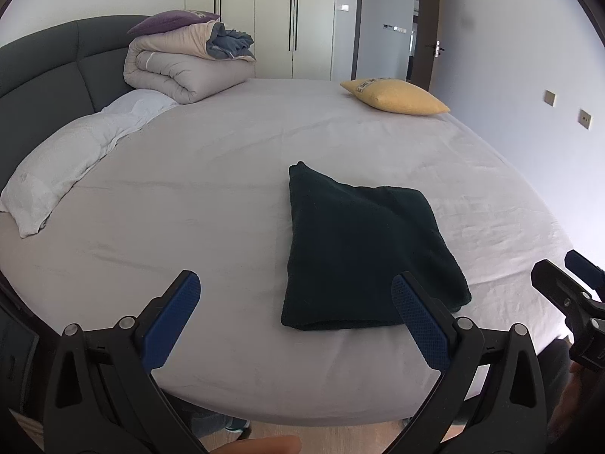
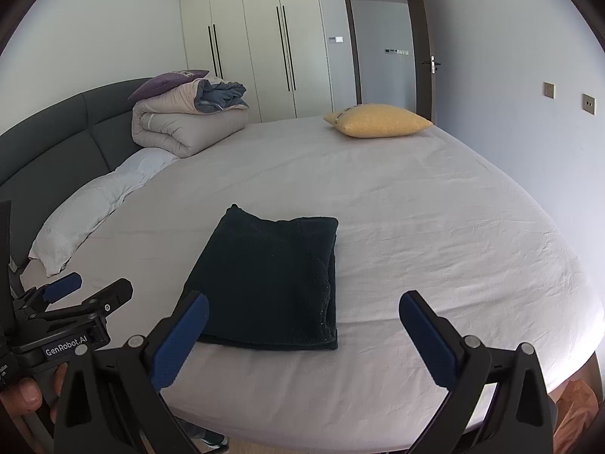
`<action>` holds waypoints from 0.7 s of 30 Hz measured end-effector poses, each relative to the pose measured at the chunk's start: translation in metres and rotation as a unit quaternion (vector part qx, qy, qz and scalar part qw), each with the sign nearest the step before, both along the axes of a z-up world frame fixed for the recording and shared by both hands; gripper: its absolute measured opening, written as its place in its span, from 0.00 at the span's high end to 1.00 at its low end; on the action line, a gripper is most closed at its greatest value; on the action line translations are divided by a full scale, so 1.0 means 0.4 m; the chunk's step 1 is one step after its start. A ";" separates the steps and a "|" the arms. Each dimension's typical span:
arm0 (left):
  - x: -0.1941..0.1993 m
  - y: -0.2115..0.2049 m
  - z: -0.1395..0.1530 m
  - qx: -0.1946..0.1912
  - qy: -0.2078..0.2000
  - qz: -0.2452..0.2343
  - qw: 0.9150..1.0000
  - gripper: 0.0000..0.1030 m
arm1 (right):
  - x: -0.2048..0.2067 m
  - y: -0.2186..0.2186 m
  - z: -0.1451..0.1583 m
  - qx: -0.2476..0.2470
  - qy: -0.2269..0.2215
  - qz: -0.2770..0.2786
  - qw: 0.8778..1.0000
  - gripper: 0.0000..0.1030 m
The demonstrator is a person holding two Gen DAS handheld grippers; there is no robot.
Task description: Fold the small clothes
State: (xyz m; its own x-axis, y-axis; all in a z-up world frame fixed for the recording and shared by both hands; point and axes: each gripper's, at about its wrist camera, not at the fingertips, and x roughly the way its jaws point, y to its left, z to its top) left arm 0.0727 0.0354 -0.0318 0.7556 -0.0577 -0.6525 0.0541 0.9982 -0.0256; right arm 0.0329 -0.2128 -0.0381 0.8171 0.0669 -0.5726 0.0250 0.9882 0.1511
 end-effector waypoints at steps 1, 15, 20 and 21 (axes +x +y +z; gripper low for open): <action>0.003 0.003 -0.005 -0.002 0.003 0.001 1.000 0.00 | 0.002 0.000 -0.003 -0.001 0.003 -0.001 1.000 0.00; 0.023 0.027 -0.048 0.005 0.020 0.011 1.000 0.00 | 0.017 -0.013 -0.027 0.007 0.027 -0.007 1.000 0.00; 0.016 0.049 -0.055 0.008 0.024 0.024 0.999 0.00 | 0.017 -0.007 -0.036 0.008 0.030 -0.004 1.000 0.00; 0.018 0.053 -0.056 0.007 0.024 0.027 0.999 0.00 | 0.016 -0.004 -0.037 0.006 0.031 -0.003 0.999 0.00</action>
